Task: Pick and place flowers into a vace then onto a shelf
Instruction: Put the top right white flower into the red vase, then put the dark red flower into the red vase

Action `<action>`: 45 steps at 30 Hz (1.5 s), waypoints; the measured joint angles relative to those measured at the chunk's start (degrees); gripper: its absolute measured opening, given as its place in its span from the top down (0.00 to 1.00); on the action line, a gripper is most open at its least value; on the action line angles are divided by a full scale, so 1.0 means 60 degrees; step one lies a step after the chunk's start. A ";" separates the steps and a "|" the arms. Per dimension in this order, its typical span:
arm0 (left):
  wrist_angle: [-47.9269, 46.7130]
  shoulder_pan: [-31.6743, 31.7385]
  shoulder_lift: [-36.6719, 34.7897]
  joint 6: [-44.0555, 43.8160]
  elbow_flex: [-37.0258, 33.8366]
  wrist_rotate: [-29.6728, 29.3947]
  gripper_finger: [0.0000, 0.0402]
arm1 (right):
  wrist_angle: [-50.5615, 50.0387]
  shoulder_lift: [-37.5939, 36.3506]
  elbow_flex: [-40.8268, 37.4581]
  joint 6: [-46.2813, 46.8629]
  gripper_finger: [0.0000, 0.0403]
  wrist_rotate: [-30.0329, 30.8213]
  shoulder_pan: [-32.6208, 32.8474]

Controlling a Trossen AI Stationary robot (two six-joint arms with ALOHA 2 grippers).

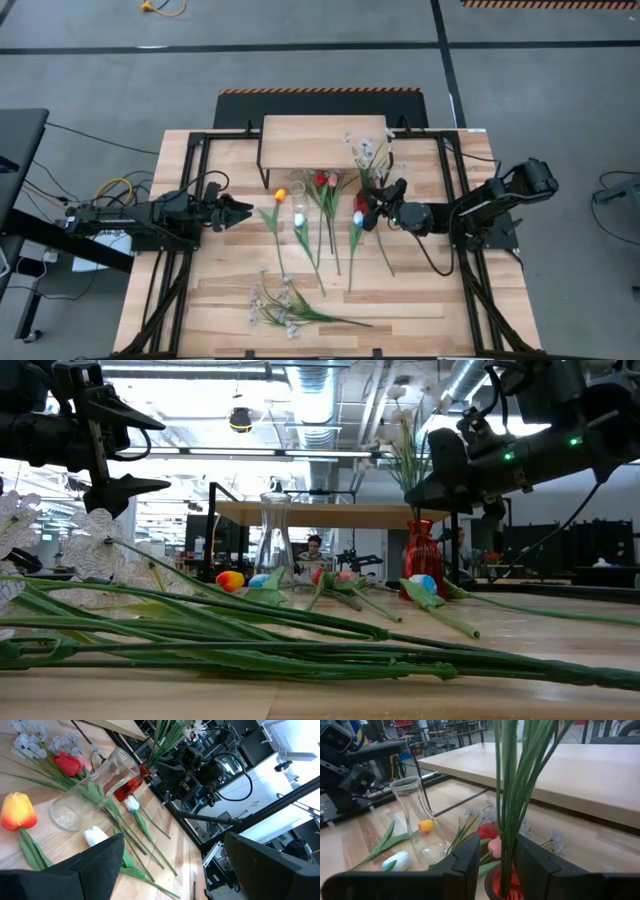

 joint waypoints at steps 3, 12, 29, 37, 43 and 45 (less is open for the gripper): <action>0.0000 0.0000 0.0001 0.0000 0.0000 0.0000 0.17 | -0.0076 -0.0029 0.0000 -0.0004 0.71 0.0007 0.0000; 0.0000 -0.0004 0.0001 0.0000 0.0000 0.0000 0.17 | -0.1197 -0.0777 0.0000 -0.0182 0.63 0.0022 0.0000; -0.0015 -0.0002 -0.0001 0.0004 0.0000 0.0003 0.17 | -0.4027 -0.2428 -0.0004 0.0079 0.65 0.0004 0.0003; -0.0018 -0.0003 -0.0003 0.0004 0.0000 0.0004 0.17 | -0.5236 -0.3088 -0.0002 0.0699 0.62 -0.0546 0.0249; -0.0018 -0.0004 -0.0003 0.0004 0.0000 0.0004 0.17 | -0.6513 -0.3661 -0.0004 0.1349 0.63 -0.0867 0.0785; -0.0018 -0.0004 0.0001 0.0004 0.0000 0.0004 0.17 | -0.6917 -0.3880 -0.0004 0.1524 0.64 -0.1012 0.0954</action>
